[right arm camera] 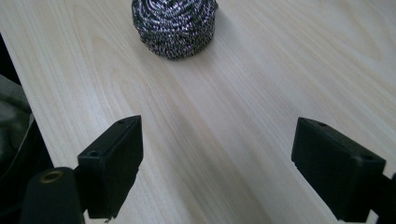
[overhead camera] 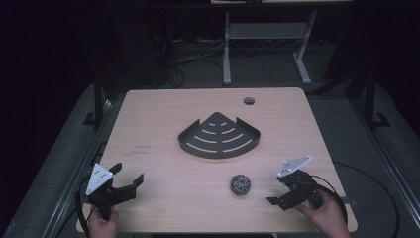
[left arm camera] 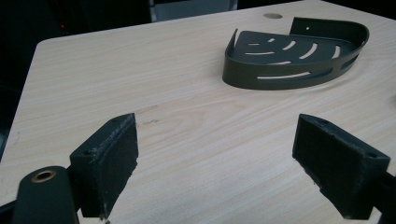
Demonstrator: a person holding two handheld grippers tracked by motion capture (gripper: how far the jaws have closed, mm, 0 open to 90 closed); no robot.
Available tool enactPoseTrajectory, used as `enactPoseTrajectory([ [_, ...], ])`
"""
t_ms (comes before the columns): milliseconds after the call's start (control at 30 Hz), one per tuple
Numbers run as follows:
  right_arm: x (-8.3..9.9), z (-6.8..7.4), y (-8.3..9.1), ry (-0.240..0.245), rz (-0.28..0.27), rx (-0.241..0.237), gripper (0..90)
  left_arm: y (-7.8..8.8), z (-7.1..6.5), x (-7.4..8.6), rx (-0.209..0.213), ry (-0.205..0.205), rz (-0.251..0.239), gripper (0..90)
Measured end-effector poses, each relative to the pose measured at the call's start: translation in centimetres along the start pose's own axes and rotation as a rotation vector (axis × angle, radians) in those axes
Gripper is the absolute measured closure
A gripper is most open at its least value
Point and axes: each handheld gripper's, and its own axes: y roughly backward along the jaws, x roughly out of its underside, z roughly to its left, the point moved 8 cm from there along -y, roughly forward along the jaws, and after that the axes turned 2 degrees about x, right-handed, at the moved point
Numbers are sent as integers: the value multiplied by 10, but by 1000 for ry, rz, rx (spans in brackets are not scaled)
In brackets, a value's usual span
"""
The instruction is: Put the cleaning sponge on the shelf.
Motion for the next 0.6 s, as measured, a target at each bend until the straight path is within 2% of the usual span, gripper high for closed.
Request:
enactPoseTrajectory([
  [300, -12, 5, -3, 23, -2, -16, 161, 1, 2, 0, -2, 7, -2, 137],
  [367, -17, 8, -5, 34, -4, -32, 162, 1, 2, 0, -3, 7, 0, 137],
  [600, -30, 13, -12, 71, 8, -44, 161, 1, 2, 0, -3, 5, -3, 137],
])
